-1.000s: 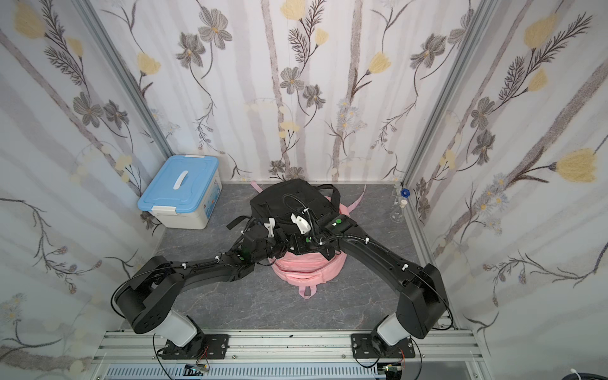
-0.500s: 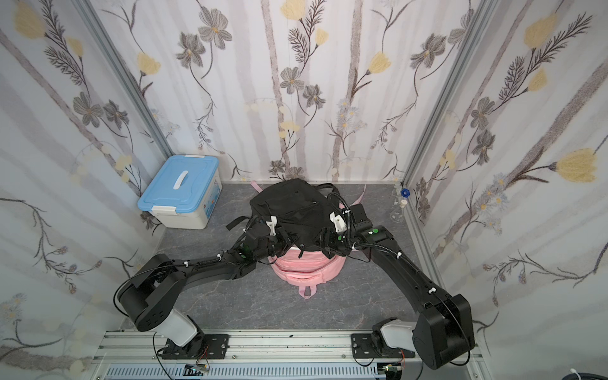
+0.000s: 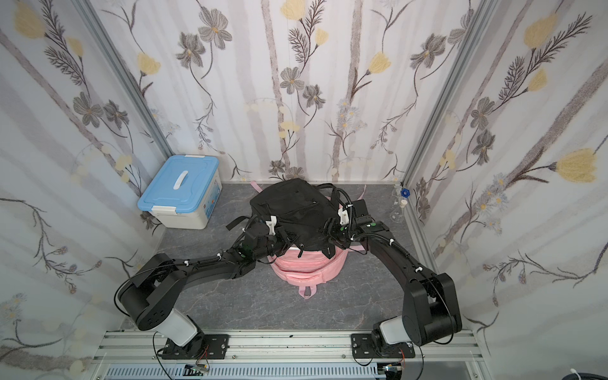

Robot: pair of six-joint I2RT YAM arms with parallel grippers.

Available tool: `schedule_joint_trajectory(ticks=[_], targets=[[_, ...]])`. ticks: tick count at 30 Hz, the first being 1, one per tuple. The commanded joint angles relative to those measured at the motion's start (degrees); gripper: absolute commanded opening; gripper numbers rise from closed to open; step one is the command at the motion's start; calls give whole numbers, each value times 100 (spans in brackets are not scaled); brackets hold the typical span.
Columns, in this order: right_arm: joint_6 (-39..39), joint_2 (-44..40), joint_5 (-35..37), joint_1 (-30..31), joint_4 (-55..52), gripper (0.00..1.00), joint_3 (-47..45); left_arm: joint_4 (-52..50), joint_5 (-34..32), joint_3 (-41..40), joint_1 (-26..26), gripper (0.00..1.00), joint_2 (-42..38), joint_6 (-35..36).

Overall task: Zip up the backpack
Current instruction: Zip the zipper on the backpack, then adjust the backpack at the center of the board.

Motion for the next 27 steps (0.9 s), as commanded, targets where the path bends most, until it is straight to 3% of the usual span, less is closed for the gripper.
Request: schedule_joint_trajectory(ticks=[1, 3, 7, 8, 14, 20, 22, 26, 27], targets=[[71, 205, 130, 3, 45, 64, 124, 268, 46, 18, 12, 0, -48, 115], [109, 380, -10, -6, 225, 51, 149, 290, 41, -16, 21, 0, -60, 127], [-104, 779, -336, 8, 372, 3, 548, 110, -65, -121, 21, 0, -291, 232], [-235, 839, -308, 11, 200, 0, 735, -9, -122, -133, 14, 0, -406, 306], [-1090, 1108, 44, 7, -651, 0, 2117, -954, -531, -145, -105, 0, -1199, 823], [-1568, 1725, 401, -14, -1022, 0, 2714, -1047, -229, 143, -199, 1, -852, 837], [-1698, 1988, 576, -19, -987, 0, 2732, -957, -4, 246, -202, 20, -574, 739], [-1896, 2545, 749, -88, -972, 0, 2906, -864, 340, 417, -149, 36, -221, 586], [-1877, 2649, 717, -122, -914, 0, 2929, -833, 383, 415, -114, 59, -166, 517]])
